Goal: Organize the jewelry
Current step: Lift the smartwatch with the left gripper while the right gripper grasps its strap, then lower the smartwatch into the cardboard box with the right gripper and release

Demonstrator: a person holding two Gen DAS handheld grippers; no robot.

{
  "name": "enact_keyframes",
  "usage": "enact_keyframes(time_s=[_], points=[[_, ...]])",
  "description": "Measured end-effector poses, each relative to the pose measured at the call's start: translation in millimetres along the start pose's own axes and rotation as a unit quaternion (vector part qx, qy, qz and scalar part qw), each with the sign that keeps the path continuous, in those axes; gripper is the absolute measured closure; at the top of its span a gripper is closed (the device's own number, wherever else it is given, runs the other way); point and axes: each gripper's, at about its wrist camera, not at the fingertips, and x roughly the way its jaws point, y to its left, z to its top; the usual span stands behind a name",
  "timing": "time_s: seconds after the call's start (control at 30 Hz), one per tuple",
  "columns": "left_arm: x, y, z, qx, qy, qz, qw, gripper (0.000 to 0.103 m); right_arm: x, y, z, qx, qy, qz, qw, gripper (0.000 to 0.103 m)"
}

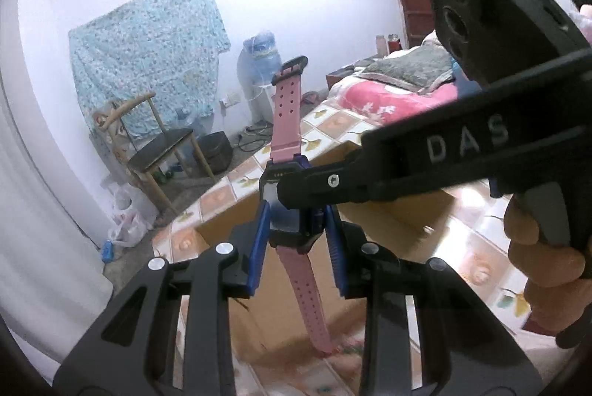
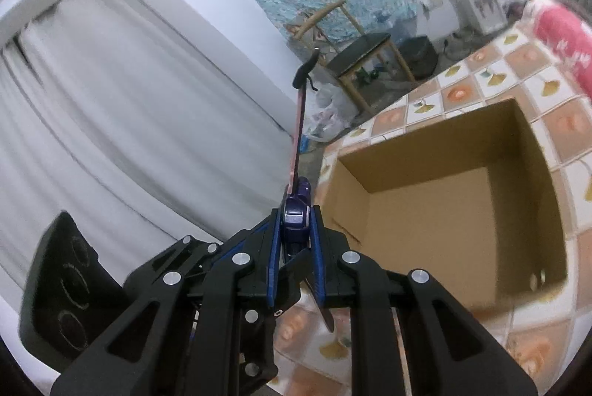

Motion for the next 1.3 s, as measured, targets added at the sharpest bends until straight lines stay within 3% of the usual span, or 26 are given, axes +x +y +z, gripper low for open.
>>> enact_keyframes(time_s=[0.17, 0.37, 0.63, 0.73, 0.93, 1.3], points=[[60, 21, 12, 0.006, 0.05, -0.01, 0.9987, 0.073, 42, -55, 37, 0.09, 0.043, 0.033, 0.994, 0.087], [136, 35, 2, -0.007, 0.139, -0.033, 0.9897, 0.071, 95, -115, 42, 0.181, 0.093, 0.01, 0.979, 0.087], [196, 42, -31, -0.015, 0.252, -0.019, 0.9673, 0.067, 134, -175, 19, 0.333, 0.136, 0.004, 0.933, 0.087], [189, 47, -34, -0.026, 0.257, -0.012, 0.9661, 0.067, 133, -181, 15, 0.344, 0.13, -0.023, 0.93, 0.087], [160, 71, -34, -0.064, 0.242, 0.0, 0.9681, 0.067, 133, -178, 8, 0.381, 0.128, -0.023, 0.915, 0.087], [82, 113, -44, -0.139, 0.18, 0.011, 0.9736, 0.061, 171, -147, 21, 0.31, 0.205, -0.077, 0.925, 0.087]])
